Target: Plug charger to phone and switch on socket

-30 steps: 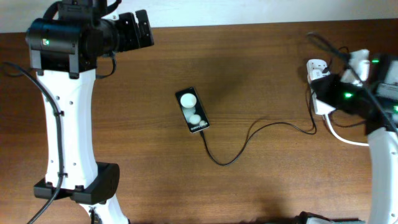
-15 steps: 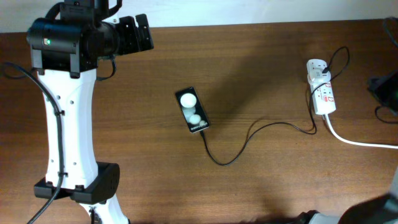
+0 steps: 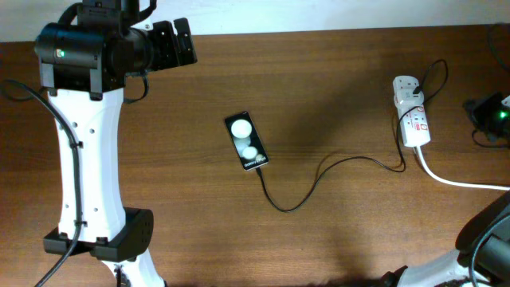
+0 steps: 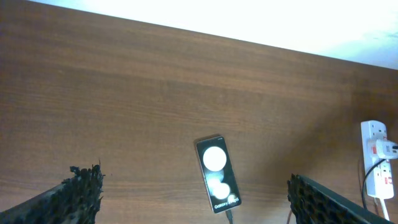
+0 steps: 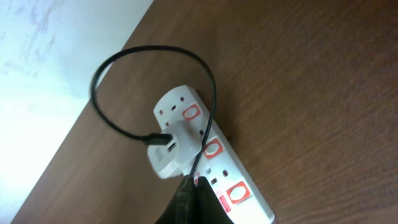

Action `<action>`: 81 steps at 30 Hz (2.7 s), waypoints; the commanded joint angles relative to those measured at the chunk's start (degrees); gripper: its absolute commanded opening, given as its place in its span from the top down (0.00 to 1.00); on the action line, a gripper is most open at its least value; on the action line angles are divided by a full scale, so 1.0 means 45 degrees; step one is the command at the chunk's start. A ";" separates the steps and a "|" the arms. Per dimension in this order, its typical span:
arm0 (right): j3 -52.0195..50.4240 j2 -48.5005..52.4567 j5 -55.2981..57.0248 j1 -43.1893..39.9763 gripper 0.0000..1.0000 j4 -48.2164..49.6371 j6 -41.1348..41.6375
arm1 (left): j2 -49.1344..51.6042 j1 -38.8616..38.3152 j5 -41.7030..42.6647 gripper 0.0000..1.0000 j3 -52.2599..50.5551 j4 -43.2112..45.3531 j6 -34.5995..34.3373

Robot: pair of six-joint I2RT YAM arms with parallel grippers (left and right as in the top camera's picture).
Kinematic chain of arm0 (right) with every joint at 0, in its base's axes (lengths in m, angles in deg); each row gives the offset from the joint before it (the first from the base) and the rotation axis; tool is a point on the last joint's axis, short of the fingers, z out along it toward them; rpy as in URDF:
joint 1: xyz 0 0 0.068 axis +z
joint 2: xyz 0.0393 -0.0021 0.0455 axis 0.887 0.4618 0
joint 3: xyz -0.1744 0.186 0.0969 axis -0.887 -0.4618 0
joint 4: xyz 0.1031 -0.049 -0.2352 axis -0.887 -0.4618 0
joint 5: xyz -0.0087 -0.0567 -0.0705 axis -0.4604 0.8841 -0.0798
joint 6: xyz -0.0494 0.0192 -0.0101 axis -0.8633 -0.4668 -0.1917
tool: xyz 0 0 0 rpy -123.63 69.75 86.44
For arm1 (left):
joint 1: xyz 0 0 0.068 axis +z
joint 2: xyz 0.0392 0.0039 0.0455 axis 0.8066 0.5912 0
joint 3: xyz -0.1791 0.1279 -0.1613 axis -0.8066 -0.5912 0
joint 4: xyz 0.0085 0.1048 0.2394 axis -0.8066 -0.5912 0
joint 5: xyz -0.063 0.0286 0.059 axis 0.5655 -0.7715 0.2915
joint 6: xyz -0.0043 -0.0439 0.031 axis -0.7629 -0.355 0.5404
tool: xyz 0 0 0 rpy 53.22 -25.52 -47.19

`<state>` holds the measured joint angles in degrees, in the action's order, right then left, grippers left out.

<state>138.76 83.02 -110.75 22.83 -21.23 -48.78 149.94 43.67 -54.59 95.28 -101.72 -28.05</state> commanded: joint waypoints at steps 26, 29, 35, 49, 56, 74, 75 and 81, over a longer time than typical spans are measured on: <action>0.0155 0.3007 0.1583 0.1899 0.96 0.2555 0.0117 | 0.0053 0.0029 -0.0189 0.01 0.0058 0.0019 0.0107; 0.0155 0.3215 0.1753 0.2001 0.96 0.2769 0.0282 | 0.0053 0.0029 -0.0189 0.01 0.0058 0.0019 0.0107; 0.0155 0.3526 0.1943 0.2045 0.96 0.3099 0.0787 | 0.0053 0.0029 -0.0185 0.01 0.0058 0.0015 0.0107; 0.0155 0.4090 0.1787 0.2419 0.96 0.3473 0.1457 | 0.0053 0.0029 -0.0189 0.01 0.0058 0.0019 0.0107; 0.0155 0.4090 0.1511 0.2419 0.96 0.2851 0.1462 | 0.0053 0.0029 -0.0185 0.01 0.0058 0.0015 0.0107; 0.0087 0.4090 0.1462 0.2433 0.96 0.1817 0.1452 | 0.0053 0.0029 -0.0185 0.01 0.0058 0.0019 0.0107; 0.0073 0.4090 0.1467 0.2472 0.96 0.1817 0.1447 | 0.0053 0.0029 -0.0189 0.01 0.0058 0.0015 0.0107; 0.0073 0.4090 0.1472 0.2827 0.96 0.1812 0.1443 | 0.0053 0.0029 -0.0185 0.01 0.0058 0.0019 0.0107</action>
<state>140.37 100.26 -102.92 33.04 -11.24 -42.53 149.94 43.67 -54.59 95.28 -101.72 -28.07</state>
